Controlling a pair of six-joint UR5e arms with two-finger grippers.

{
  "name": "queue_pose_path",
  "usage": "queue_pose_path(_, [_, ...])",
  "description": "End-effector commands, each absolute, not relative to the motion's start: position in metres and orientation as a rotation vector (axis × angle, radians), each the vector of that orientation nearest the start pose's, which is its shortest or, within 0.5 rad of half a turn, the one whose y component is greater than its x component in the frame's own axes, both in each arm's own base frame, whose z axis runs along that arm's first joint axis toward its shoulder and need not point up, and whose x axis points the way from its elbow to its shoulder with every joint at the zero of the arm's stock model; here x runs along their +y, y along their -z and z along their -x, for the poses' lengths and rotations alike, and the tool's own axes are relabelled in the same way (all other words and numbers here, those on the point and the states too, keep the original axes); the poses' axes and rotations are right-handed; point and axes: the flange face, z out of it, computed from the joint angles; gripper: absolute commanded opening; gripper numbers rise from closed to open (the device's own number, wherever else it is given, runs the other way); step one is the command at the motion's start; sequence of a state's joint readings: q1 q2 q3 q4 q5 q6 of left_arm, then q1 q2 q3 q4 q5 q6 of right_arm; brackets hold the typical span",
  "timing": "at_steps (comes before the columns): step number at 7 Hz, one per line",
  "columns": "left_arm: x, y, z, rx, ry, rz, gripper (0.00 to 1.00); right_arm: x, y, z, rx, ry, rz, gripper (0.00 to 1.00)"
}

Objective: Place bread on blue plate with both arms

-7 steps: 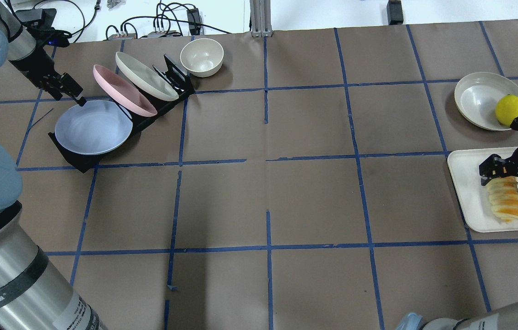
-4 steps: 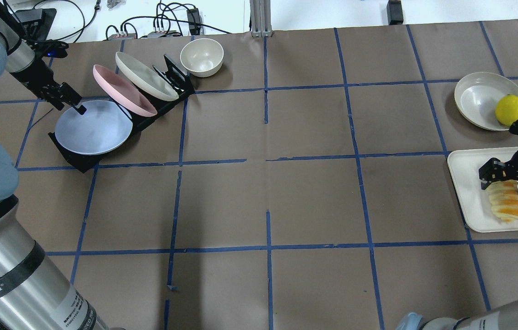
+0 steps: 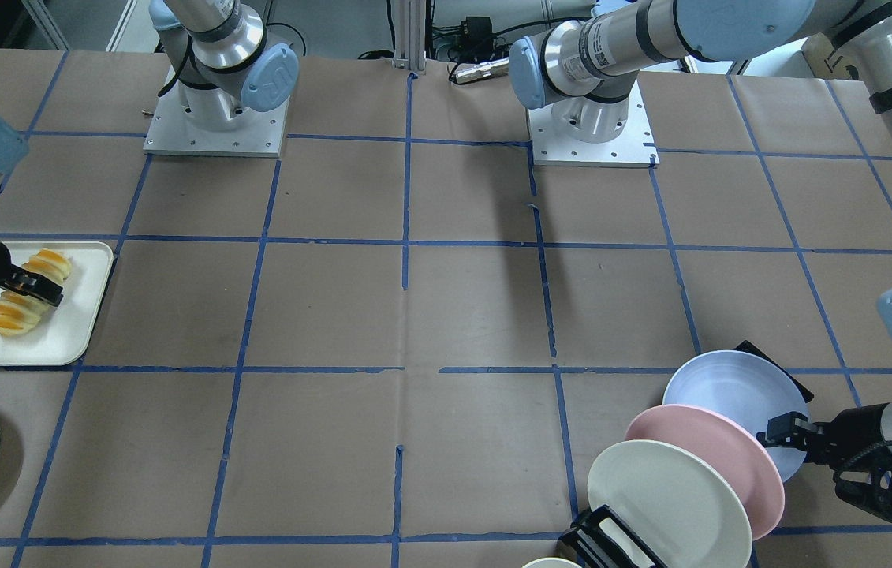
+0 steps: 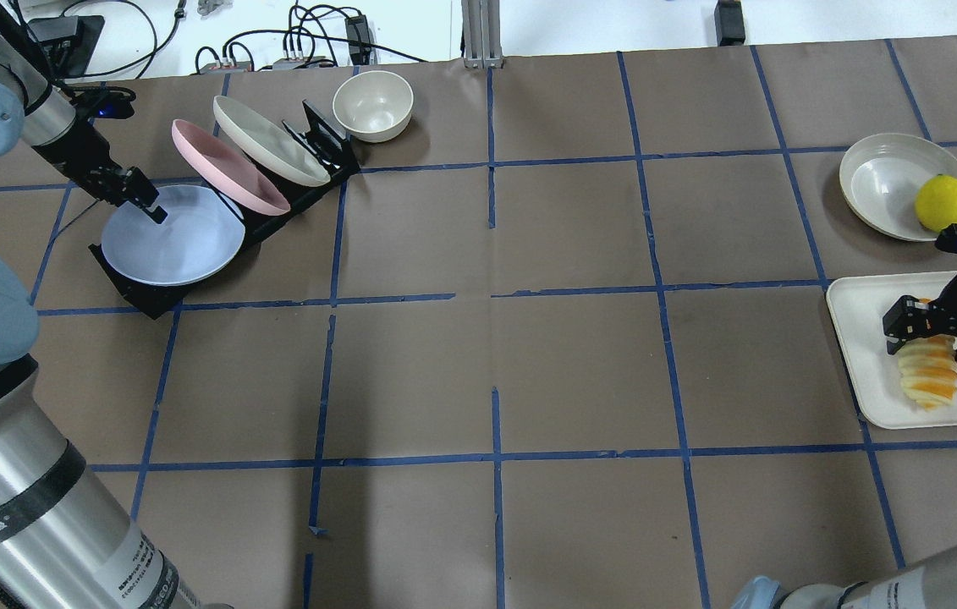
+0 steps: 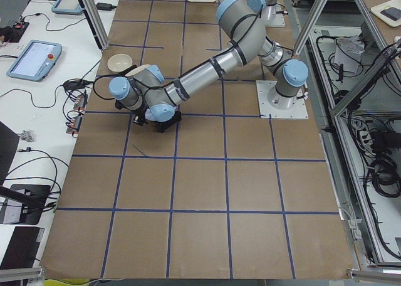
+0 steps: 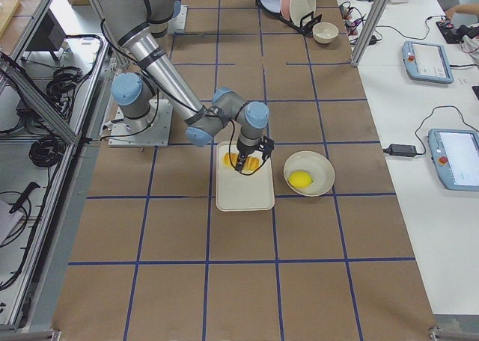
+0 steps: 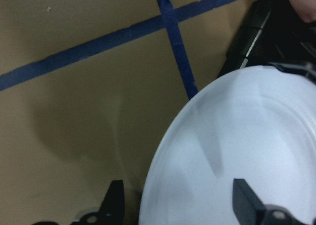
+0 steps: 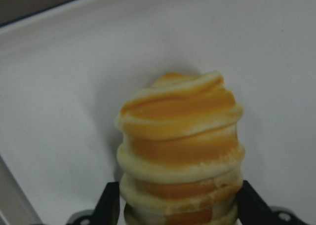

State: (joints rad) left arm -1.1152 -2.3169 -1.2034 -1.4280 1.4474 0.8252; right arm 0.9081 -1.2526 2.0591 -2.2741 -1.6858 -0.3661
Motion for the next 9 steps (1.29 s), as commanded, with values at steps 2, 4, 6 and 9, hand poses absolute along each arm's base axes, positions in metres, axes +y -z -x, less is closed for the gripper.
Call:
queue_pose_path(2, [-0.715, -0.252, -0.179, 3.303, -0.168, -0.601, 0.03, -0.467, -0.179, 0.209, 3.164, -0.21, -0.4, 0.06])
queue_pose_path(4, [-0.694, -0.299, -0.173, 3.309, -0.198, -0.591, 0.03, -0.479, -0.198, 0.213, 3.19, -0.159, -0.364, 0.06])
queue_pose_path(6, [-0.655, -0.366, -0.147, 3.326, -0.258, -0.499, 0.03, -0.505, -0.261, 0.221, 3.181, -0.191, -0.327, 0.07])
queue_pose_path(9, [-0.602, -0.402, -0.043, 3.316, -0.292, -0.264, 0.03, -0.542, -0.389, 0.171, 3.202, -0.173, -0.147, 0.04])
